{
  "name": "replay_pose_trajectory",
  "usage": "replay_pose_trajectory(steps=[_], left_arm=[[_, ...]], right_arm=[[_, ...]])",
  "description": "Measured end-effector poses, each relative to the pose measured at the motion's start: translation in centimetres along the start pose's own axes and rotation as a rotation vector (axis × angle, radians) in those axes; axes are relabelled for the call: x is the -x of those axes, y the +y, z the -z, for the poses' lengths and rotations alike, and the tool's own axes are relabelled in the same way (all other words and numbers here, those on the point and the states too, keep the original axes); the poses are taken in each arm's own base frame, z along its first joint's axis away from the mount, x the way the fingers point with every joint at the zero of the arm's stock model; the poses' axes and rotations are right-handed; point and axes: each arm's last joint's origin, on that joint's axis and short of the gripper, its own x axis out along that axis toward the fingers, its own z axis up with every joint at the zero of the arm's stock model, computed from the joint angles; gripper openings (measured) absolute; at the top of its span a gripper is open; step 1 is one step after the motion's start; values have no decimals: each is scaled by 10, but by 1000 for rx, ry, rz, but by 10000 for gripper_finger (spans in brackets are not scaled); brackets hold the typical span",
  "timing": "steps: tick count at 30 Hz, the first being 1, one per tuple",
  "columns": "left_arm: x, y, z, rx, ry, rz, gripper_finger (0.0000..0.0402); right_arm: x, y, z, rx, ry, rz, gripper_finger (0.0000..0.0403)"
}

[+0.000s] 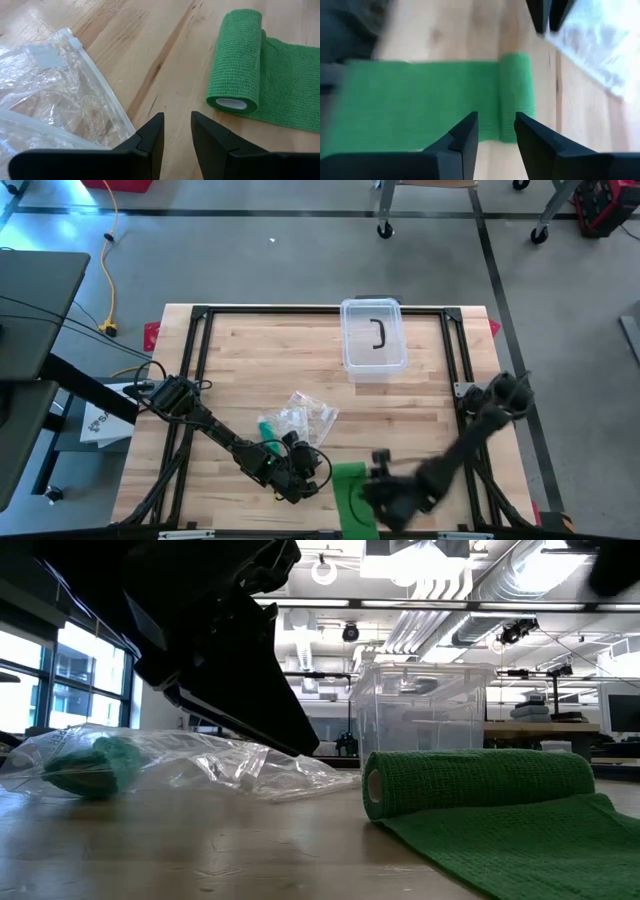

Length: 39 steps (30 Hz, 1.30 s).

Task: Roll bandage
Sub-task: Roll the green bandage

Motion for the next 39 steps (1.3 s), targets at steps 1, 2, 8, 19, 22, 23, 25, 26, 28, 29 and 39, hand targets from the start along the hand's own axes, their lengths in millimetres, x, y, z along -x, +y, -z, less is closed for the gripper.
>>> replay_pose_trajectory(steps=[1, 2, 8, 19, 22, 23, 25, 26, 28, 29, 39], left_arm=[[0, 0, 0, 0, 0, 0, 92], [0, 0, 0, 0, 0, 0, 92], [0, -1, -2, 36, -13, 11, 92], [-1, -1, -5, 65, -38, 13, 92], [-2, 0, -6, 94, -41, 10, 92], [-2, 0, -6, 102, -42, 8, 92], [-3, 0, -7, 120, -46, 5, 92], [-3, 0, -7, 124, -46, 5, 92], [-3, 0, -7, 123, -44, 6, 92], [-3, 0, -7, 124, -41, 10, 92], [-3, 0, -7, 176, -34, 18, 92]], right_arm=[[-12, -10, 2, -9, 23, -13, 117], [-22, -19, 4, -24, 35, -28, 116], [-63, -62, 8, -158, 47, -101, 115], [-72, -78, 5, -217, 114, -206, 224], [-72, -79, 6, -198, 115, -200, 260], [-72, -79, 6, -198, 116, -185, 266], [-72, -80, 7, -192, 121, -167, 270], [-72, -80, 7, -188, 122, -167, 271], [-72, -80, 7, -188, 125, -177, 268], [-72, -80, 7, -190, 128, -190, 266], [-72, -79, 6, -175, 133, -256, 259]])
